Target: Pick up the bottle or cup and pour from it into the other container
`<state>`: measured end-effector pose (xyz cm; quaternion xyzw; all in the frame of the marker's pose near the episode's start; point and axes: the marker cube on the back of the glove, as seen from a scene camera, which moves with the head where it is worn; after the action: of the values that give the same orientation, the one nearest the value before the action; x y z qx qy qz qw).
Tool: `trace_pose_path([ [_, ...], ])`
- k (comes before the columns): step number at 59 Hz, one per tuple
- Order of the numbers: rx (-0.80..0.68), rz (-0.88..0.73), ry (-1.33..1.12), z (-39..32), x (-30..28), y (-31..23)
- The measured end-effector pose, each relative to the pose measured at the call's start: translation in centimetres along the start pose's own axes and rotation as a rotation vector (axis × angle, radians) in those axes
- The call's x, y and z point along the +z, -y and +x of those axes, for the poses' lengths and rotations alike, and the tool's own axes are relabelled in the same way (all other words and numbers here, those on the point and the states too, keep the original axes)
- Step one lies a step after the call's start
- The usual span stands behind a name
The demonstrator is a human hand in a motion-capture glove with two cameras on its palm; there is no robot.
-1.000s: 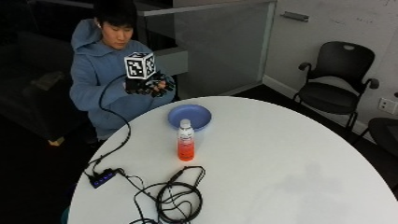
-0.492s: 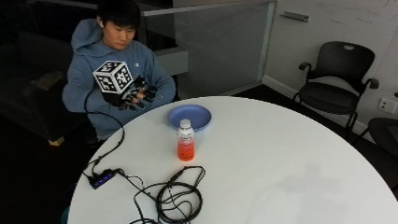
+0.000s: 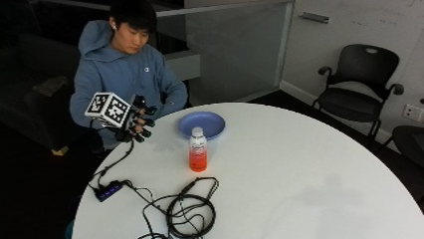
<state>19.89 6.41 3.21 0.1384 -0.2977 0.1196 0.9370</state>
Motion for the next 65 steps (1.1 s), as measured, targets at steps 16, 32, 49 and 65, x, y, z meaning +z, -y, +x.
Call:
trace_pose_path([
  [16,0.031,0.040,0.240,2.5,3.0,2.4],
  [32,0.063,0.033,0.353,4.1,6.3,4.7],
  [49,0.083,0.019,0.491,4.4,10.7,6.7],
  [65,0.091,-0.021,0.551,4.0,14.1,8.2],
])
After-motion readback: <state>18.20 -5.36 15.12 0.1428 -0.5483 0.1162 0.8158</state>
